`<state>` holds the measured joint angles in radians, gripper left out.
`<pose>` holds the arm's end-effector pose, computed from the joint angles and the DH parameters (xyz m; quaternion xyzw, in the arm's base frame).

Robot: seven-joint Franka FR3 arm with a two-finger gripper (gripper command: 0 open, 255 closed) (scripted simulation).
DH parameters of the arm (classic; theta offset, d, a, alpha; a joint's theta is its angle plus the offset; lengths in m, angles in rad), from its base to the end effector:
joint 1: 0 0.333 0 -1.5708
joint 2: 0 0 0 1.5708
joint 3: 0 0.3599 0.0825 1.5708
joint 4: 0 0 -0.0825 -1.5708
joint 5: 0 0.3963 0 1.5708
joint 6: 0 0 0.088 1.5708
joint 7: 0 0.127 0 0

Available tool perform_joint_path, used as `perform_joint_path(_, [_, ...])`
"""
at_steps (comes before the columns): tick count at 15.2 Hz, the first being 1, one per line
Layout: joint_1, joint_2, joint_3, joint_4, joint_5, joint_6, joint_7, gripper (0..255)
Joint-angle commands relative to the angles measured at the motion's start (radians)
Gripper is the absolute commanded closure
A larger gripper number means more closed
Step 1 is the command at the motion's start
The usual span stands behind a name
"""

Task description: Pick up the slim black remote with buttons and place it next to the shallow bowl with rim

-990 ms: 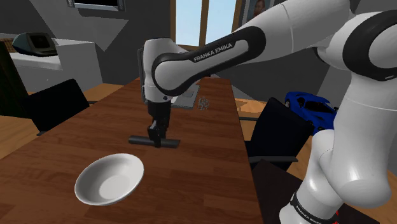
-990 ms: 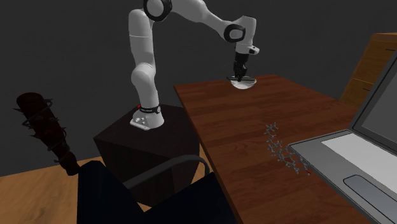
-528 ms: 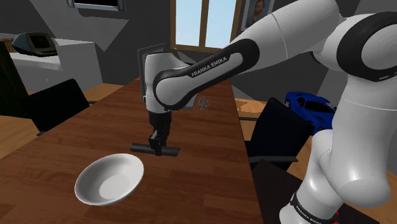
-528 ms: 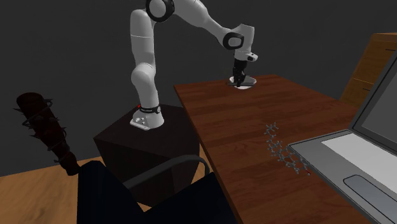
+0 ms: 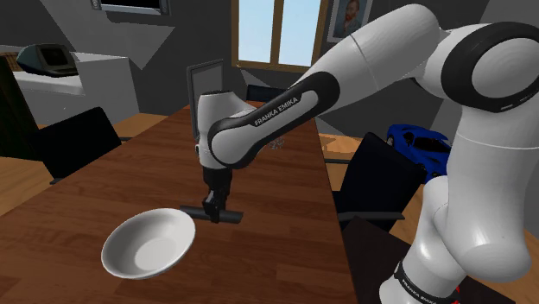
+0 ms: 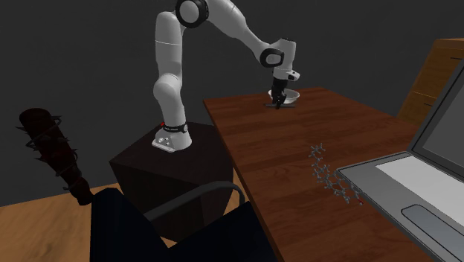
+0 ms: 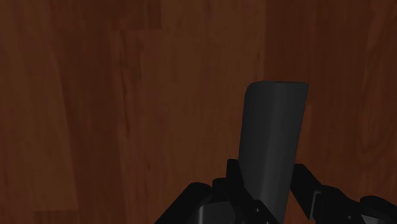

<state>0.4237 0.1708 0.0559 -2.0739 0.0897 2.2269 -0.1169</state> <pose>0.5214 0.2751 0.3626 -0.9629 -0.2667 0.0160 0.0378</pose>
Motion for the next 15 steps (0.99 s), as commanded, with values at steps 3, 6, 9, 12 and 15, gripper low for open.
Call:
perform_joint_path(3, [0.000, 0.032, 0.000, -0.018, 0.001, 0.051, -0.005, 255])
perform_joint_path(6, [0.000, 0.032, 0.000, -0.018, 0.001, 0.051, -0.005, 255])
perform_joint_path(9, [0.000, 0.032, 0.000, -0.018, 0.001, 0.051, -0.005, 255])
perform_joint_path(12, [0.000, 0.032, 0.000, -0.018, 0.001, 0.051, -0.005, 0])
perform_joint_path(15, [0.000, 0.032, 0.000, -0.018, 0.001, 0.051, -0.005, 0])
